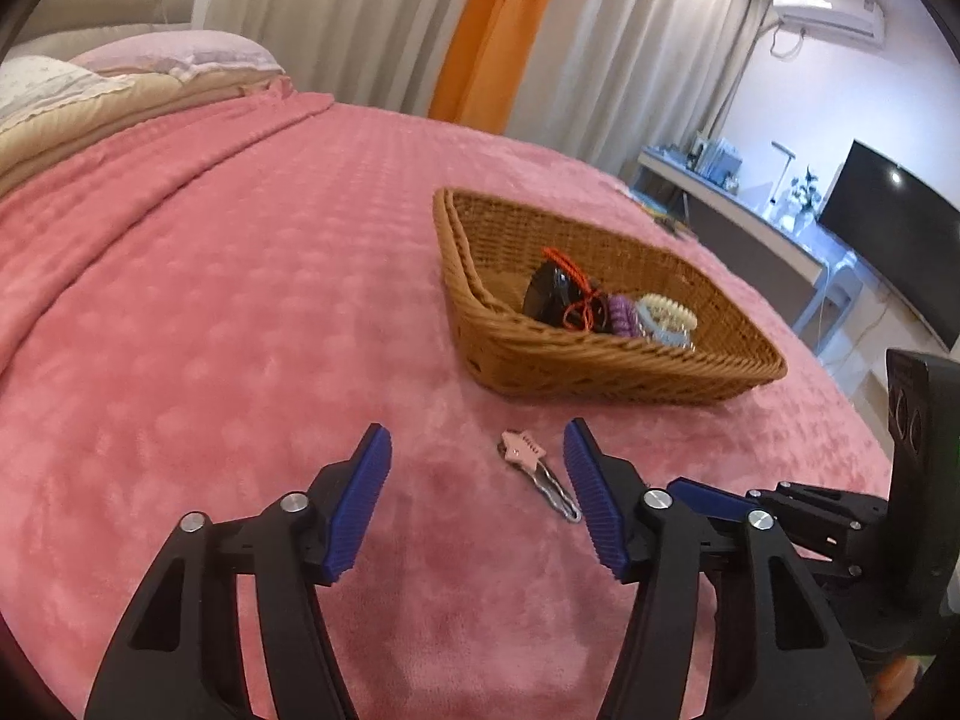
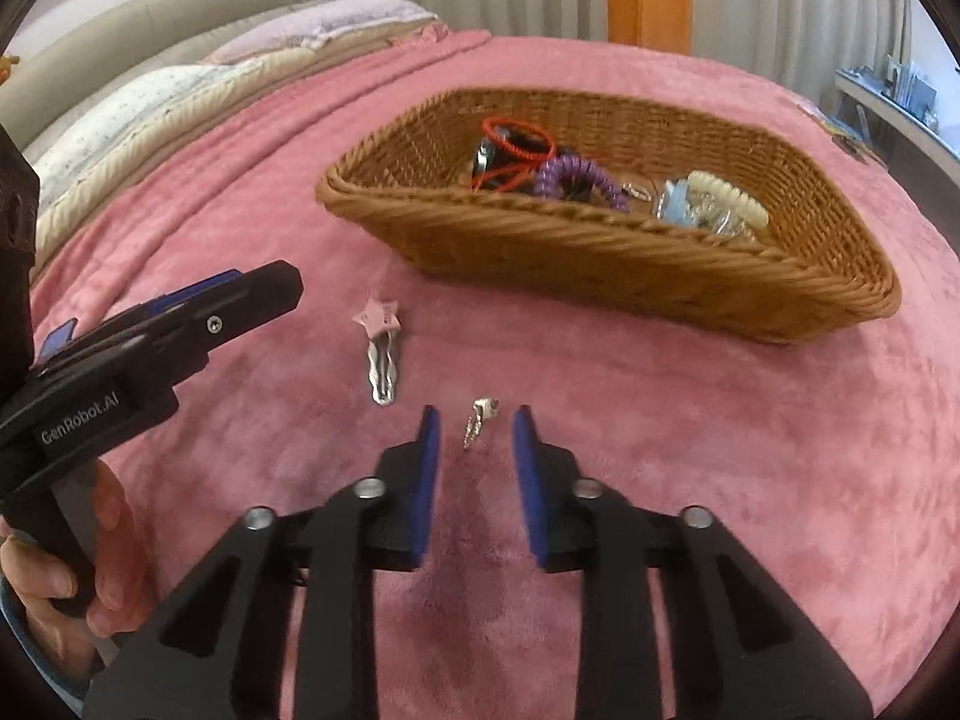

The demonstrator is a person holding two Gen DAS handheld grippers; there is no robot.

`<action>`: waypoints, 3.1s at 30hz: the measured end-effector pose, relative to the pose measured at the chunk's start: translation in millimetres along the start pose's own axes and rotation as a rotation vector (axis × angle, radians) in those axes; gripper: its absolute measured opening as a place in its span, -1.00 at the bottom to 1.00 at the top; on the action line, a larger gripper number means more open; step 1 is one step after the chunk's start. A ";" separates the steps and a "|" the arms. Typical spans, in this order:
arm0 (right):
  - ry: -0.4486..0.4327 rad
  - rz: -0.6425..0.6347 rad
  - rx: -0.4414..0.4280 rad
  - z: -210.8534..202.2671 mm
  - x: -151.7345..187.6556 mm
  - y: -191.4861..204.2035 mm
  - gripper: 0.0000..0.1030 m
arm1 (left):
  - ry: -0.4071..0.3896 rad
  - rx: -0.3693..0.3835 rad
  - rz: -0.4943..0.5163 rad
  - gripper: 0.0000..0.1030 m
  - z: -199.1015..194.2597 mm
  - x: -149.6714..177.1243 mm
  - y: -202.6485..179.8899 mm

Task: Organize jewelry
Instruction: 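Grasp the pink star hair clip with the left tool while the right tool grasps the silver charm, then carry the star clip and silver charm into the basket and release both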

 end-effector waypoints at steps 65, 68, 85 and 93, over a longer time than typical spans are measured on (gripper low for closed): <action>-0.079 0.195 -0.123 -27.3 -2.3 -82.1 -0.17 | 0.123 -0.015 0.144 -0.96 34.4 6.3 -38.4; -0.062 0.171 -0.090 -23.1 -2.5 -76.8 0.04 | 0.123 -0.006 0.141 -0.96 34.3 5.0 -37.4; -0.055 -0.022 0.064 -18.4 0.2 -37.0 -0.76 | 0.074 0.009 0.147 -0.96 22.6 4.8 -37.1; -0.148 0.009 -0.011 -75.0 -9.4 -41.3 -0.76 | -0.043 0.079 0.153 -0.96 -14.9 -10.6 -47.9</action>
Point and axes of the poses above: each gripper's, at about its wrist camera, not at the fingertips, and z roughly the way its jaws point, y to its left, x to its underside, the point moved 2 cm from there along z, roughly the way its jaws point, and after that the axes turned 7 degrees about z, right-handed, at the moved point
